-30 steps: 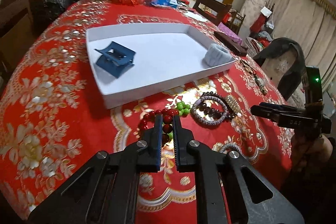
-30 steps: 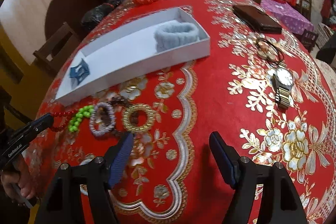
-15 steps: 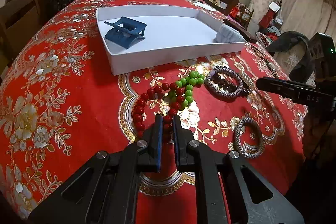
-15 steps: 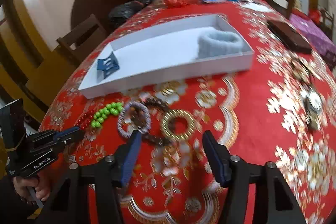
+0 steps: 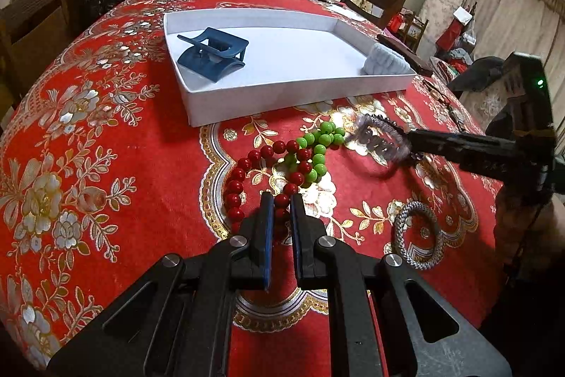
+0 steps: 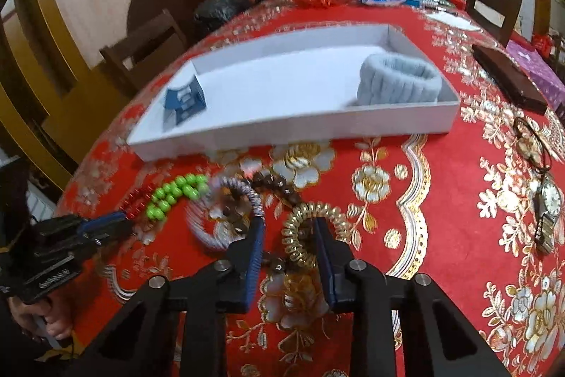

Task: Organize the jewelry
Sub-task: 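Lift the red bracelet with the left tool while the right tool carries the hair tie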

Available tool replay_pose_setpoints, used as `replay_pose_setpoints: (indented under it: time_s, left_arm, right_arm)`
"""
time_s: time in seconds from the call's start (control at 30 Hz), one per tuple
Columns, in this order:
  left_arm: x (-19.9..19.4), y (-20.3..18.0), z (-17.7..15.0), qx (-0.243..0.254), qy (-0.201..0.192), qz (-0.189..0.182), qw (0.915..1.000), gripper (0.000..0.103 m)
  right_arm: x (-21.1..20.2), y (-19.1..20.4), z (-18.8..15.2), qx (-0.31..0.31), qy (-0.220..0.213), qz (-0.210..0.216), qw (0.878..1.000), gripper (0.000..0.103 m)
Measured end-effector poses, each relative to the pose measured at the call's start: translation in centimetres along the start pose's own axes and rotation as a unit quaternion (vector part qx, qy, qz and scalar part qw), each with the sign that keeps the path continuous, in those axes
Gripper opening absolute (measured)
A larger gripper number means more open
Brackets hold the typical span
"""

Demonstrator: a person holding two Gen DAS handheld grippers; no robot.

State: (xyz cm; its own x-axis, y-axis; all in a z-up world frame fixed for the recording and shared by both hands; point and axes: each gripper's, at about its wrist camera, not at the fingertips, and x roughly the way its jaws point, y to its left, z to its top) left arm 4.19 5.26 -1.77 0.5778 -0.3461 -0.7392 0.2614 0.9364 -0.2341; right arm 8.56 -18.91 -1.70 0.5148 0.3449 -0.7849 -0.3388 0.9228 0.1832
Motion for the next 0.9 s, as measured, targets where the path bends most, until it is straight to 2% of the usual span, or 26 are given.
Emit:
replay_pose_setpoints:
  time_s: [0.1, 0.43, 0.6, 0.7, 0.77, 0.8, 0.83, 0.9]
  left_arm:
    - [0.0, 0.0, 0.0, 0.001, 0.000, 0.001, 1.0000, 0.008]
    - [0.0, 0.0, 0.0, 0.001, 0.000, 0.001, 1.0000, 0.008]
    - [0.0, -0.1, 0.0, 0.000, 0.000, 0.001, 1.0000, 0.008]
    - [0.1, -0.1, 0.0, 0.002, 0.001, 0.003, 1.0000, 0.008]
    - [0.1, -0.1, 0.0, 0.001, 0.000, 0.003, 1.0000, 0.008]
    - [0.1, -0.1, 0.0, 0.001, 0.000, 0.003, 1.0000, 0.008]
    - [0.1, -0.1, 0.0, 0.001, 0.000, 0.003, 1.0000, 0.008]
    - [0.0, -0.1, 0.0, 0.001, 0.000, 0.002, 1.0000, 0.008]
  right_arm:
    - [-0.1, -0.1, -0.1, 0.002, 0.002, -0.004, 1.000, 0.014]
    - [-2.9, -0.8, -0.7, 0.042, -0.031, 0.029, 0.998, 0.013]
    - [-3.3, -1.0, -0.9, 0.048, -0.029, 0.017, 0.998, 0.013]
    - [-3.6, -1.3, -1.0, 0.041, -0.030, -0.014, 0.999, 0.013]
    - [-3.6, -1.9, -1.1, 0.058, -0.027, -0.022, 0.998, 0.023]
    - [-3.6, -2.2, -1.1, 0.065, -0.029, -0.027, 0.997, 0.045]
    - [-3.8, -2.3, -1.1, 0.068, -0.035, -0.031, 0.997, 0.058]
    - [-4.0, -2.1, -1.0, 0.066, -0.042, -0.017, 0.997, 0.059]
